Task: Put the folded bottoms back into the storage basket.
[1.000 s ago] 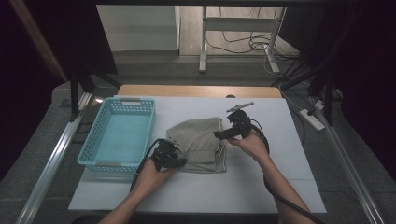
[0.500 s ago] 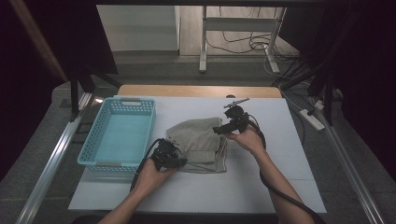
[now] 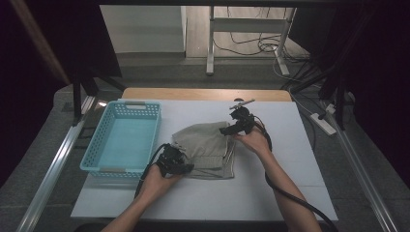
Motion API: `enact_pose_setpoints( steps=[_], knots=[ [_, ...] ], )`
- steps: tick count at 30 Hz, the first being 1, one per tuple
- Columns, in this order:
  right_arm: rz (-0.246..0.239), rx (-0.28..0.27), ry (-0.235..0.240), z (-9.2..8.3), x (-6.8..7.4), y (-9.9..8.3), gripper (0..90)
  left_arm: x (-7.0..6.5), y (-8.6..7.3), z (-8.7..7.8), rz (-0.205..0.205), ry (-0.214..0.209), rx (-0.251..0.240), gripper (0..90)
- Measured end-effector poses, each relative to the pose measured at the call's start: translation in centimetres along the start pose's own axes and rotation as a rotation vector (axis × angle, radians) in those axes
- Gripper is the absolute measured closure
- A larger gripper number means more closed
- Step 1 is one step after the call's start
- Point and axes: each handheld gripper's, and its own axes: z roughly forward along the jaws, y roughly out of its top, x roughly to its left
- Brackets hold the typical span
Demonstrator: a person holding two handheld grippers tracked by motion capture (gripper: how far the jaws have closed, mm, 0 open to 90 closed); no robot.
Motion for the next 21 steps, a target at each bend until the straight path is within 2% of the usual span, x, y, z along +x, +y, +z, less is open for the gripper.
enact_pose_setpoints(
  steps=[6, 7, 9, 11, 12, 13, 14, 15, 16, 17, 18, 20, 21],
  knots=[
    [-0.026, 0.050, -0.005, 0.9, -0.1, -0.5, 11.1, 0.0, 0.0, 0.0, 0.003, 0.001, -0.001, 60.2],
    [-0.020, 0.071, 0.024, 1.4, -0.1, -0.8, 15.6, 0.0, 0.0, 0.0, 0.004, 0.002, -0.001, 60.1],
    [-0.018, 0.083, 0.039, 1.6, -0.1, -0.9, 18.1, 0.0, 0.0, 0.0, 0.004, 0.002, -0.001, 60.1],
    [0.002, 0.094, 0.092, 1.9, 0.1, -1.1, 28.8, 0.0, 0.0, 0.0, 0.004, 0.003, -0.001, 60.1],
    [0.002, 0.094, 0.092, 1.9, 0.1, -1.1, 28.8, 0.0, 0.0, 0.0, 0.005, 0.003, -0.002, 60.1],
    [0.027, 0.097, 0.147, 1.8, 0.1, -1.2, 42.2, 0.0, 0.0, 0.0, 0.005, 0.003, -0.002, 60.1],
    [0.027, 0.097, 0.147, 1.8, 0.1, -1.2, 42.2, 0.0, 0.0, 0.0, 0.004, 0.004, -0.001, 60.1],
    [0.035, 0.104, 0.164, 1.7, 0.2, -1.2, 52.4, -0.1, 0.0, 0.0, 0.003, 0.007, 0.002, 60.1],
    [0.041, 0.108, 0.187, 1.7, 0.2, -1.2, 55.7, -0.1, 0.0, 0.0, 0.002, 0.008, 0.002, 60.1],
    [0.041, 0.108, 0.187, 1.7, 0.2, -1.2, 55.7, -0.1, 0.0, 0.0, 0.002, 0.008, 0.002, 60.3],
    [0.046, 0.114, 0.192, 1.6, 0.4, -1.1, 63.3, -0.2, 0.0, 0.0, -0.002, 0.010, 0.004, 60.5],
    [0.045, 0.127, 0.199, 1.5, 0.5, -1.0, 66.5, -0.2, 0.1, 0.0, -0.007, 0.009, 0.004, 61.4],
    [0.031, 0.133, 0.198, 1.3, 0.7, -0.9, 72.8, -0.2, 0.1, 0.0, -0.020, 0.009, 0.010, 62.1]
  ],
)
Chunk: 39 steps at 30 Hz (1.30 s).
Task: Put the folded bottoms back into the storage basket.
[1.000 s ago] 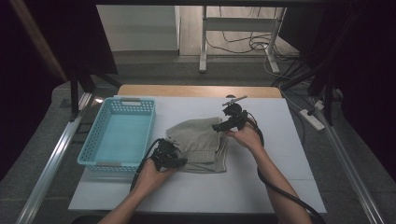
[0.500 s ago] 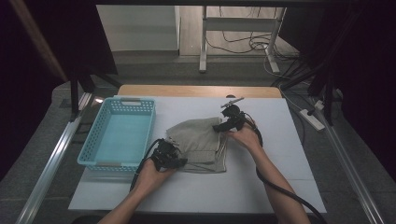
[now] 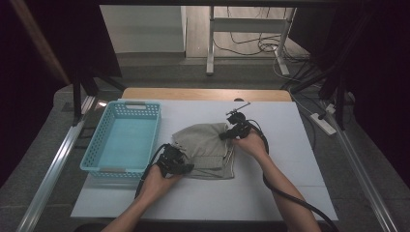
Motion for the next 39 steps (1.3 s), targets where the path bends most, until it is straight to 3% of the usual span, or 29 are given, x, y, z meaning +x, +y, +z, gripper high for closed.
enact_pose_setpoints(
  steps=[5, 10, 34, 37, 39],
  knots=[
    [-0.064, -0.002, -0.060, -0.3, 1.0, 0.1, 76.8, -0.2, 0.2, -0.1, -0.031, 0.004, 0.010, 65.4],
    [-0.097, -0.015, -0.070, -1.0, 1.5, 0.3, 77.9, -0.5, 0.5, -0.9, -0.030, 0.021, -0.011, 68.4],
    [-0.125, -0.149, -0.013, -6.8, 2.8, 1.0, 78.4, -1.9, 1.7, -5.0, 0.008, 0.021, -0.135, 69.0],
    [-0.137, -0.159, -0.004, -7.2, 3.2, 1.1, 78.4, -2.1, 1.7, -5.7, 0.018, 0.029, -0.139, 69.0],
    [-0.174, -0.165, 0.003, -7.6, 3.8, 1.4, 78.4, -2.2, 1.7, -6.5, 0.027, 0.038, -0.145, 69.1]
  ],
)
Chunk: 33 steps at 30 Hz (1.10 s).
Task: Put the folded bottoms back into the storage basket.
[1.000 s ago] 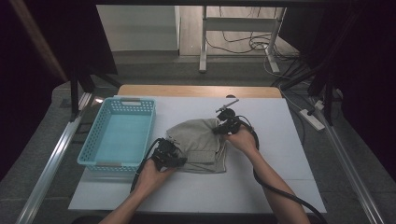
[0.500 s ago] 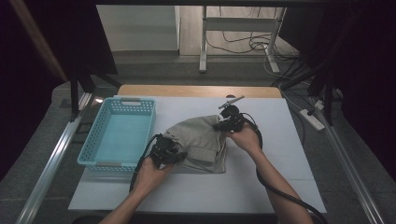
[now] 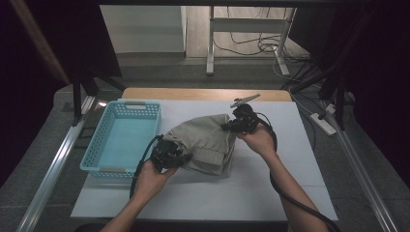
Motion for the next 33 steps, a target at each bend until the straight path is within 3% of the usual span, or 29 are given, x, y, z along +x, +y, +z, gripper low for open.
enact_pose_setpoints(
  steps=[7, 18, 25, 33],
  knots=[
    [-0.038, -0.033, 0.005, -0.6, 1.1, 0.8, 78.4, 0.3, 0.0, -1.5, 0.003, 0.003, -0.014, 69.0],
    [-0.012, -0.088, 0.050, -1.2, 2.0, 2.1, 78.4, 1.4, 0.3, -4.1, -0.007, 0.003, -0.032, 69.0],
    [-0.017, -0.126, 0.073, -1.6, 2.8, 3.3, 78.4, 2.1, 0.5, -5.9, -0.001, 0.018, -0.033, 69.1],
    [-0.030, -0.133, 0.094, -1.2, 3.7, 4.7, 78.4, 3.0, 0.3, -7.8, -0.011, 0.019, -0.042, 69.1]
  ],
)
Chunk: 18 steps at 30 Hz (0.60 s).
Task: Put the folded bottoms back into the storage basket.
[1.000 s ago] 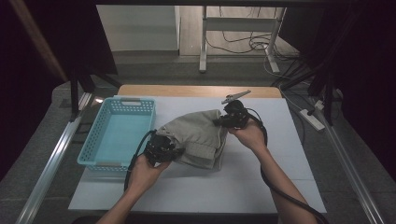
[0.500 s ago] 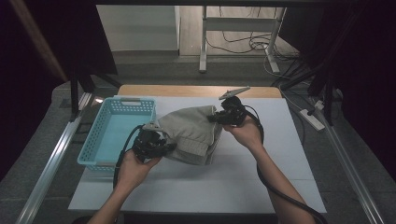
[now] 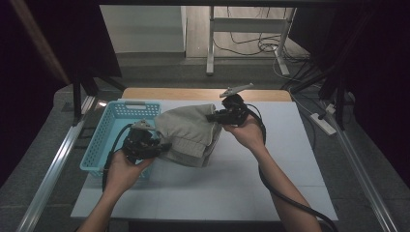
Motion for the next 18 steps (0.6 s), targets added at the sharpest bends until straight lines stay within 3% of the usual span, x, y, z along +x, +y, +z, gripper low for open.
enact_pose_setpoints(
  steps=[4, 18],
  knots=[
    [-0.023, 0.001, 0.010, 0.7, 0.9, 1.2, 78.4, 0.8, -0.2, -1.2, -0.016, -0.005, -0.008, 69.0],
    [-0.020, -0.006, 0.052, 3.3, 2.4, 3.3, 78.4, 3.6, -1.6, -4.0, -0.050, 0.011, -0.027, 69.1]
  ],
)
